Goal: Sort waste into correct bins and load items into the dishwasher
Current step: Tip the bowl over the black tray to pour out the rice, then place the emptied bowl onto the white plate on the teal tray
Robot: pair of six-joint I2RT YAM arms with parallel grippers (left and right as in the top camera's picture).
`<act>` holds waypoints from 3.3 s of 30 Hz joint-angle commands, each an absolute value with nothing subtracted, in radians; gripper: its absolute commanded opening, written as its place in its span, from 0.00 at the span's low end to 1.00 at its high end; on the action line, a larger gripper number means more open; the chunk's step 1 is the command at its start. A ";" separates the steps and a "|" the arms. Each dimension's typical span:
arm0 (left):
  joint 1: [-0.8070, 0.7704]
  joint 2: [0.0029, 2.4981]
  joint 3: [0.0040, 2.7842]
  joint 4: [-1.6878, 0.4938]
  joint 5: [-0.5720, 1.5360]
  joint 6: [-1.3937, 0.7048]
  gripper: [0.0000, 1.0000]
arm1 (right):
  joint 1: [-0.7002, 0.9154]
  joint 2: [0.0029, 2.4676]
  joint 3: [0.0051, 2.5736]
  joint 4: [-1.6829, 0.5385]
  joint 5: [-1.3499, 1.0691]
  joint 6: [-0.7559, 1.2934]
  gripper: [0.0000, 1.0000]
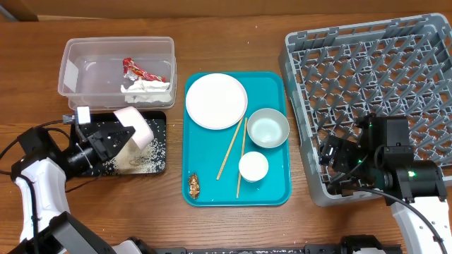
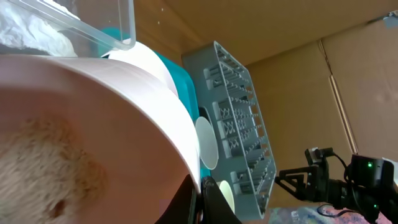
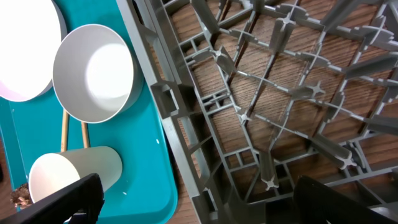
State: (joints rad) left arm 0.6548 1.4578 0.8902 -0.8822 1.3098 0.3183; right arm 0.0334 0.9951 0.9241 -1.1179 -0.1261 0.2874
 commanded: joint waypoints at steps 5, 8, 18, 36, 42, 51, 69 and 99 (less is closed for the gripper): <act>0.662 1.451 0.885 -0.882 1.359 0.352 0.04 | 0.030 0.989 0.956 -1.114 -0.125 0.282 1.00; 0.662 1.451 0.885 -0.880 1.342 0.352 0.04 | 0.030 0.989 0.956 -1.114 -0.125 0.282 1.00; 0.662 1.451 0.885 -0.803 1.524 0.284 0.04 | 0.030 0.989 0.956 -1.126 -0.125 0.282 1.00; 0.664 1.451 0.885 -0.707 1.424 0.134 0.04 | 0.030 0.989 0.956 -1.156 -0.125 0.282 1.00; 0.658 1.451 0.885 -0.708 1.411 0.128 0.04 | 0.030 0.989 0.956 -1.156 -0.125 0.282 1.00; 0.530 1.448 0.886 -0.724 1.356 0.087 0.04 | 0.030 0.989 0.956 -1.152 -0.125 0.282 1.00; -0.391 1.492 1.161 -0.364 0.023 -0.191 0.04 | 0.030 0.989 0.956 -1.129 -0.125 0.282 1.00; -0.450 1.594 1.229 -0.743 0.035 -0.273 0.58 | 0.030 0.989 0.956 -1.135 -0.125 0.282 1.00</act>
